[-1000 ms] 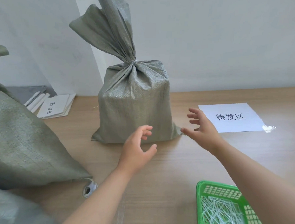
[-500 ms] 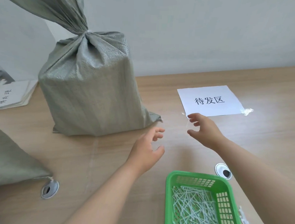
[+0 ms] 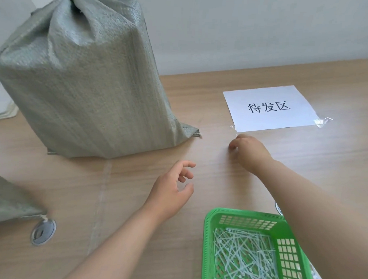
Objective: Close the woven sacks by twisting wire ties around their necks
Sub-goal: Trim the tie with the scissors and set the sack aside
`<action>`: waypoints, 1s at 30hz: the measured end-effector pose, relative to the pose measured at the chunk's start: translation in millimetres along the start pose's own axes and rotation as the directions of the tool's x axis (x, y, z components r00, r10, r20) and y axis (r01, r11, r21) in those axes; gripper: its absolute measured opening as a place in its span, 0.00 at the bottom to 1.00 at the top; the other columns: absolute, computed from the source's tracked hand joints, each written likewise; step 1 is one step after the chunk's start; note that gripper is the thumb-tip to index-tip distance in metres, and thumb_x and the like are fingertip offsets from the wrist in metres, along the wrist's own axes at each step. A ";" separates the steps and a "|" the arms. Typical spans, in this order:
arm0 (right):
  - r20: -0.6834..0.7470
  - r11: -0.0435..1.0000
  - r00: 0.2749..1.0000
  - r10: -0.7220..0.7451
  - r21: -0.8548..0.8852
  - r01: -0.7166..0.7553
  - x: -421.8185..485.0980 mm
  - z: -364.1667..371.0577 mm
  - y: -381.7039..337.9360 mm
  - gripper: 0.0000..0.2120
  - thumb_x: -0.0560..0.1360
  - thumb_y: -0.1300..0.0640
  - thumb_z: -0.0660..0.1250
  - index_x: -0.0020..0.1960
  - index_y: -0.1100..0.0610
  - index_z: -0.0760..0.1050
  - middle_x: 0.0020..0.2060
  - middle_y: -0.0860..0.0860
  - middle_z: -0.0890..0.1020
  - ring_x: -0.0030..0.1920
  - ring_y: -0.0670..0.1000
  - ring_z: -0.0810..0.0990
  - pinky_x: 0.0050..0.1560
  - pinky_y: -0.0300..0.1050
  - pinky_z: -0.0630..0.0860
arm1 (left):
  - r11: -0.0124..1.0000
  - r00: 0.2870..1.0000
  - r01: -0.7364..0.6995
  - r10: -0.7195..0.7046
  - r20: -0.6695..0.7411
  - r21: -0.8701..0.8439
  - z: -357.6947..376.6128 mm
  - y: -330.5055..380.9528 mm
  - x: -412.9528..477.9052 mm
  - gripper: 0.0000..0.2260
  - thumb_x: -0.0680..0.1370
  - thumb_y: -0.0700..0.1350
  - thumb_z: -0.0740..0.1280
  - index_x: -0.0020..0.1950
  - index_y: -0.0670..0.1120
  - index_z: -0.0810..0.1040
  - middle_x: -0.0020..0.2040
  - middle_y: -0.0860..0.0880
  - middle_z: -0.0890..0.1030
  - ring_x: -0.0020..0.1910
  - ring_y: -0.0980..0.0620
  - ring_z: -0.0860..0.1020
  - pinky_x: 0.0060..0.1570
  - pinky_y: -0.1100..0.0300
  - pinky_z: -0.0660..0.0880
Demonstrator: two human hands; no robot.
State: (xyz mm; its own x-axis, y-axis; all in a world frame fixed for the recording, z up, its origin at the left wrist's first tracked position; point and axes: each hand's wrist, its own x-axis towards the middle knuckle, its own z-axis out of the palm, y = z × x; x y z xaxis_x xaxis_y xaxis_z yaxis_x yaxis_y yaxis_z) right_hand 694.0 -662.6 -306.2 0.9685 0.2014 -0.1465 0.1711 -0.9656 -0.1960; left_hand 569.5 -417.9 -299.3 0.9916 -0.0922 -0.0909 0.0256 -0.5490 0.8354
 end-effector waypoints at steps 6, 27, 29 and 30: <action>-0.006 0.998 1.000 0.015 -0.056 -0.015 -6.3 4.5 6.9 0.13 0.77 0.64 0.61 0.54 0.54 0.82 0.52 0.54 0.80 0.54 0.58 0.77 0.51 0.48 0.76 | 1.000 1.000 0.003 -0.003 0.005 -0.026 5.0 -0.8 -6.1 0.22 0.75 0.40 0.69 0.56 0.67 0.72 0.47 0.58 0.80 0.48 0.57 0.76 0.46 0.61 0.71; -0.064 0.943 0.997 0.040 0.332 -0.016 -65.1 -40.3 -25.2 0.03 0.73 0.59 0.65 0.42 0.57 0.76 0.35 0.51 0.80 0.37 0.53 0.76 0.39 0.48 0.75 | 0.995 0.997 0.053 -0.047 0.067 -0.089 3.6 20.5 -33.5 0.12 0.76 0.40 0.69 0.49 0.59 0.80 0.40 0.56 0.81 0.32 0.60 0.73 0.39 0.65 0.73; -0.100 0.875 0.993 0.067 0.483 -0.010 -84.2 -54.2 -34.3 0.03 0.72 0.60 0.67 0.39 0.56 0.77 0.32 0.50 0.80 0.32 0.50 0.74 0.35 0.45 0.74 | 0.992 0.997 0.060 -0.054 0.063 -0.107 3.8 26.0 -40.0 0.12 0.77 0.40 0.69 0.49 0.59 0.80 0.40 0.56 0.81 0.32 0.60 0.73 0.38 0.64 0.73; -0.103 0.842 0.991 0.083 0.539 -0.015 -95.4 -59.7 -39.2 0.04 0.72 0.61 0.67 0.38 0.56 0.78 0.31 0.51 0.80 0.30 0.48 0.74 0.34 0.43 0.73 | 0.991 0.997 0.064 -0.058 0.058 -0.119 3.8 28.9 -44.2 0.13 0.77 0.39 0.69 0.48 0.59 0.80 0.40 0.56 0.81 0.32 0.60 0.73 0.38 0.64 0.73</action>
State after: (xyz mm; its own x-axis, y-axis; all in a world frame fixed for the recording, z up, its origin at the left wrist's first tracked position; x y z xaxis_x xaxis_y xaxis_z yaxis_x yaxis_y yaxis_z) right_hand 605.7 -653.8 -226.6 0.9928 0.1023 -0.0616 0.0324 -0.7270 -0.6858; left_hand 525.9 -432.8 -273.2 0.9794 -0.1085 -0.1704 0.1042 -0.4509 0.8865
